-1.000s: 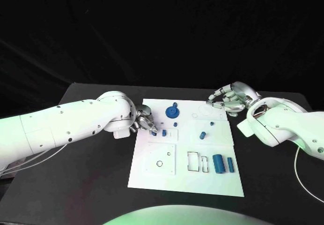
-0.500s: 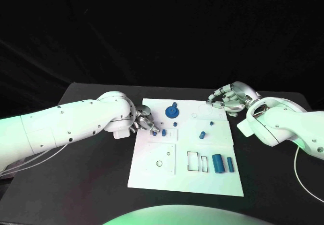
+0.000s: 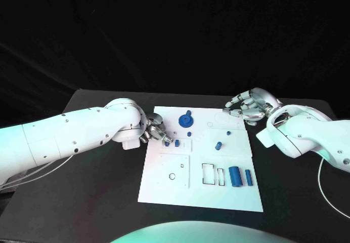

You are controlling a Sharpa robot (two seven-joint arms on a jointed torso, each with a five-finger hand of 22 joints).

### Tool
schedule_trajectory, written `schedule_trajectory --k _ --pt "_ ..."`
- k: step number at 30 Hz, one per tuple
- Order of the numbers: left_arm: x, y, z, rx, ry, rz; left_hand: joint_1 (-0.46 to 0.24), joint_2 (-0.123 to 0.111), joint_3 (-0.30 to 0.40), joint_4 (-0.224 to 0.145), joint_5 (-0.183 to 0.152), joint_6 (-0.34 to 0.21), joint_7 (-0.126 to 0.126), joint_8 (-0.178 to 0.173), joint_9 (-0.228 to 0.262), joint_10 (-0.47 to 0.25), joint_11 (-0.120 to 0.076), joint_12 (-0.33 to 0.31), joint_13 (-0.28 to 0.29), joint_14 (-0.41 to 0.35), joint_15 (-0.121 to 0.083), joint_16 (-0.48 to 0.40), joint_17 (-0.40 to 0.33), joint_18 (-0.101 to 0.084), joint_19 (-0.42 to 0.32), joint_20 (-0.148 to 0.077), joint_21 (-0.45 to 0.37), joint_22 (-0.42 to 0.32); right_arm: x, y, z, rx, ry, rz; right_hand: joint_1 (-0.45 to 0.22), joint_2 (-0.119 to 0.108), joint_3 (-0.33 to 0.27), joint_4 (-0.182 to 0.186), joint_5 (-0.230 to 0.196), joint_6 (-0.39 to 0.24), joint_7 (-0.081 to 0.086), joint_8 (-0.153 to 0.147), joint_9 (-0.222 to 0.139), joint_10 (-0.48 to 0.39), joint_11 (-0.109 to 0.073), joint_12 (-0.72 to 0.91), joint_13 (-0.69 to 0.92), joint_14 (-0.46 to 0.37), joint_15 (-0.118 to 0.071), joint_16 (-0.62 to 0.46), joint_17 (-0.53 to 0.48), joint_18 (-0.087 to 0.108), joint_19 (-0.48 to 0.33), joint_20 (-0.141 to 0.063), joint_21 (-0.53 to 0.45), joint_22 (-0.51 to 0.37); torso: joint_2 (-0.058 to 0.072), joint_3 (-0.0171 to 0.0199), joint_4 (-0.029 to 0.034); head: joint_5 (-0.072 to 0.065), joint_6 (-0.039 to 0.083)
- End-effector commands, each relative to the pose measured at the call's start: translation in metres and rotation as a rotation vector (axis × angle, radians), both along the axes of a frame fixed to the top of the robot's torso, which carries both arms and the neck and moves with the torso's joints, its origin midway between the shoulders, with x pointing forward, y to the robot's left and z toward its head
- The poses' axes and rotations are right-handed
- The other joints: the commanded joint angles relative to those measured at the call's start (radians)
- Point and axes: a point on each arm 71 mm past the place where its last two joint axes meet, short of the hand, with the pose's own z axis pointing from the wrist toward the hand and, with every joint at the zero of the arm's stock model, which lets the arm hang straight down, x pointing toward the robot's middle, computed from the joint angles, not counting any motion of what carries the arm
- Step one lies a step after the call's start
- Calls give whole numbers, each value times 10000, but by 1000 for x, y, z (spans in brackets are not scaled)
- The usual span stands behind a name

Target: Assemble the parts on the task board

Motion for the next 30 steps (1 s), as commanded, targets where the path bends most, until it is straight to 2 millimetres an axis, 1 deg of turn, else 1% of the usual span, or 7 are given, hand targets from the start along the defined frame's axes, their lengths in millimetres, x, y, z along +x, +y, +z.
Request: schedule_trajectory --k 1,10,14,20,21,25,30 --pt "-1 -1 0 -53 108 -80 91 -8 -59 -9 -34 9 52 -34 -10 -33 -17 -48 11 667 -56 40 1231 -167 32 -27 -51 13 0 1 0 -13 -8 116 -97 15 75 -5 -19 -53 -9 39 9 -38 -16 -35 840 780 -65 -30 1470 202 -22 -53 -34 -5 10 -13 -7 -23 -2" --pt "-1 0 2 -28 0 -82 169 -14 -160 84 -161 28 48 -56 -7 -27 -19 -44 17 668 -56 40 1231 -168 35 -26 -53 17 0 1 0 -12 -12 125 -94 16 81 -6 -17 -60 -9 45 11 -35 -16 -33 843 781 -65 -30 1471 203 -22 -54 -40 -8 3 -18 -5 -70 -9" --pt "-1 1 3 -44 -54 -73 250 -45 -331 257 -443 58 50 -85 1 -24 -19 -46 11 668 -56 39 1230 -167 36 -25 -58 16 0 2 0 -9 -19 127 -101 18 80 -1 -18 -62 -8 48 11 -35 -15 -34 843 778 -65 -34 1460 203 -22 -54 -42 -9 -2 -14 16 -74 -8" --pt "-2 2 5 -142 -174 -10 281 -120 -863 620 -1904 136 68 -162 24 -12 -2 -37 16 670 -41 40 1235 -170 45 -11 -63 32 0 2 0 9 -33 120 -210 54 70 29 -23 -80 -5 72 17 -40 -10 -40 835 780 -62 -34 1466 204 -21 -53 -58 -13 -8 3 15 -50 -3" --pt "-2 3 6 -176 -214 20 170 -75 -1033 623 -2625 162 73 -183 29 -10 2 -37 12 669 -36 39 1232 -172 50 -4 -63 39 0 2 0 16 -35 124 -270 57 54 31 -26 -87 -5 84 20 -37 -10 -37 838 782 -61 -33 1473 203 -19 -52 -63 -13 -8 4 10 -40 -1" --pt "-1 4 8 -280 -344 131 -39 7 -1363 645 -3316 180 70 -227 42 -10 5 -38 2 671 -34 40 1234 -170 54 -1 -63 51 0 2 -1 30 -40 128 -392 27 -5 27 -35 -104 -10 112 29 -38 -11 -39 835 782 -62 -35 1471 203 -15 -52 -74 -12 -7 5 4 -32 3" --pt "0 5 17 -709 -770 136 -31 120 -1422 636 -3407 160 70 -242 56 -62 4 -108 -106 669 -41 36 1228 -160 37 -5 -81 17 0 1 0 43 -57 126 -417 17 -22 25 -36 -109 -12 120 31 -39 -12 -41 832 779 -63 -41 1456 204 -14 -52 -78 -13 -4 3 -3 -50 46"
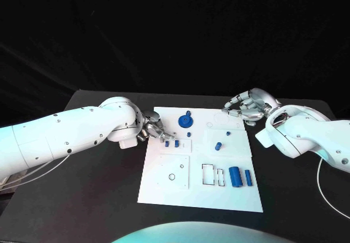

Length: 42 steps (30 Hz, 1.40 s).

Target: Assemble the parts on the task board

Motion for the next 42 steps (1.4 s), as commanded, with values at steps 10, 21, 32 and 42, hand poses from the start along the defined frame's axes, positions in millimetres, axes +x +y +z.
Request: schedule_trajectory --k 10,21,32,42 --pt "3 -21 38 -3678 -2844 -1029 3051 175 1396 -389 226 -3018 1294 -1141 -409 -3907 1125 -2788 -3445 -2108 874 -3276 -3927 675 -3440 686 -3730 -5248 3 -5 1 196 -315 -5 -33 -45 -65 -33 -24 -142 18 96 29 -447 -22 -484 346 612 -73 -314 801 361 -373 -57 -805 -639 -5 6 -11 -81 105" --pt "2 -54 49 -3904 -5900 -3138 3928 -771 1893 -1086 -39 -3297 1549 -1832 -2363 -4715 1534 -6305 -6582 -3483 1220 -6039 -7034 761 -3581 1127 -5578 -6444 6 -7 8 946 -1338 -233 710 -173 512 -65 -12 -501 36 512 161 -2374 -33 -3212 -2603 -337 -81 -2634 -2635 914 -1757 -107 -4720 -3653 14 -19 -29 -180 219" --pt "2 -77 34 -1979 -6401 -5298 3958 -777 929 -1122 28 -2494 1462 -2333 -3349 -4731 1580 -7209 -7421 -3393 1285 -6130 -7254 755 -3210 1155 -6151 -6885 5 -5 12 1813 -2544 -447 869 -356 1167 -95 -9 -592 48 663 130 -3114 -44 -4736 -4427 -616 -89 -4107 -4086 904 -1621 -131 -5457 -4189 14 11 -3 -218 229" --pt "5 -85 18 -503 -5907 -6167 4253 -571 210 -835 28 -1619 1344 -2894 -3926 -4263 1462 -7276 -7688 -2744 1170 -4310 -6428 746 -2566 1020 -5540 -6557 4 -5 13 2130 -2976 -571 823 -492 1465 -96 -22 -680 87 690 97 -3630 -5 -5537 -5432 -855 -47 -5091 -4979 898 -1619 -113 -5831 -4450 34 2 -18 -230 230"
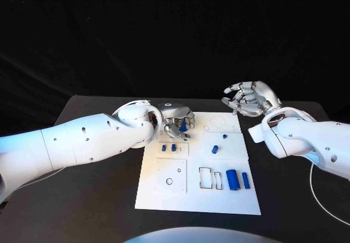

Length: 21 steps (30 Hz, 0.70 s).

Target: Assemble the parts on the task board

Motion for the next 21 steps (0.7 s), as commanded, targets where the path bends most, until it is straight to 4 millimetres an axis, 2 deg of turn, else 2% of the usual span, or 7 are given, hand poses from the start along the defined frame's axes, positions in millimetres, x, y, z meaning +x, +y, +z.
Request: schedule_trajectory --k 1,4,8,12,15,21 --pt "-1 -3 -7 1158 -141 -482 163 -5 -55 53 -48 128 24 -115 -79 128 -3 -54 -37 211 4 500 430 122 78 -21 182 124 -1 0 3 301 -497 -97 -41 -132 66 34 -29 -65 37 37 -17 -78 3 -76 -106 -92 13 -125 -81 114 77 23 -86 -46 15 -2 -1 -23 -13" --pt "1 -5 -9 1345 -169 -474 212 3 -41 76 -43 214 44 -161 -117 133 8 -85 -66 226 7 671 451 119 84 -21 313 214 -1 0 3 348 -509 -89 -83 -136 71 46 -32 -72 39 42 -17 -74 6 -79 -129 -85 15 -154 -81 114 86 26 -112 -67 -1 -4 8 -32 -49" --pt "4 -6 -11 1588 -166 -414 318 16 82 147 -2 356 59 -336 -233 189 23 -155 -141 701 19 1623 1340 118 116 -2 787 533 -2 0 4 385 -535 -106 -113 -138 78 49 -33 -82 39 45 -19 -74 6 -84 -149 -93 15 -221 -139 114 95 30 -136 -86 -4 -7 34 -28 -63" --pt "7 -6 -13 1671 -163 -357 381 49 195 157 15 353 34 -419 -280 182 22 -196 -174 705 17 1774 1357 121 96 2 987 673 -2 0 4 406 -552 -96 -126 -146 84 46 -33 -90 39 46 -19 -80 7 -90 -165 -110 18 -292 -208 115 97 31 -155 -100 -10 4 28 -17 -76" --pt "9 -5 -14 1683 -88 -314 463 94 394 145 23 451 27 -442 -301 210 26 -227 -205 744 16 1919 1412 121 72 9 1192 815 -2 1 4 445 -556 -61 -250 -195 59 60 -44 -112 43 61 -19 -84 18 -94 -218 -113 30 -411 -262 114 106 41 -233 -159 -5 -7 5 -15 -90" --pt "11 -4 -16 1772 68 -286 496 79 719 111 20 678 1 -436 -312 375 2 -218 -228 779 0 2094 1430 127 -34 16 1493 1033 -2 2 4 511 -533 39 -272 -197 57 61 -44 -115 43 66 -18 -85 19 -95 -230 -125 32 -475 -325 114 108 43 -251 -172 -6 10 -6 24 -130"
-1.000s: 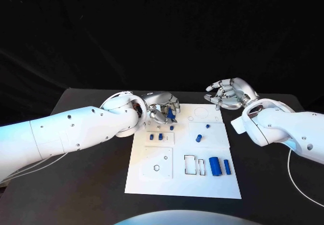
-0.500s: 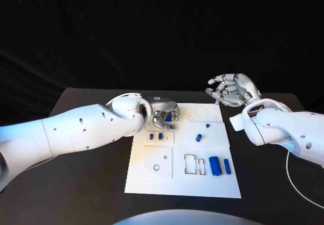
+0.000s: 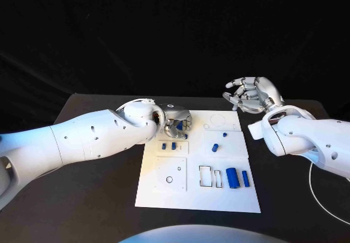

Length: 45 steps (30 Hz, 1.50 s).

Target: Assemble the parts on the task board

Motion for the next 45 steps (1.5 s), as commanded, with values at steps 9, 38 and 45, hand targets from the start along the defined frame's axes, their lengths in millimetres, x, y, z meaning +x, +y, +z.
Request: schedule_trajectory --k 9,38,45 --pt "1 -3 -4 333 322 -153 26 -80 309 -43 -21 250 -31 -35 -7 168 -12 -15 -11 430 -38 554 642 127 -211 15 299 222 -1 4 0 115 -43 277 -100 7 34 11 -37 -91 17 75 -8 -61 17 -63 -32 -104 -4 -110 -78 117 73 6 -85 -39 -3 -6 27 14 -56" --pt "1 -11 -16 577 754 -173 108 78 845 -369 -33 644 -77 61 56 384 -64 9 7 512 -72 966 813 107 -324 27 806 690 -1 7 -1 51 96 554 -100 38 238 -37 -33 -98 29 206 22 -243 31 -270 -349 -363 15 -1187 -902 116 36 38 -470 -320 -12 0 13 -3 -39" --pt "2 -9 -19 852 901 -77 197 145 1104 -627 -49 715 -81 67 75 471 -87 25 23 505 -95 1057 814 100 -387 8 984 841 -1 8 0 -39 47 615 -132 49 267 -28 -39 -24 17 280 46 -236 26 -287 -408 -355 15 -1307 -946 117 52 42 -534 -372 -12 -11 17 -11 -45"
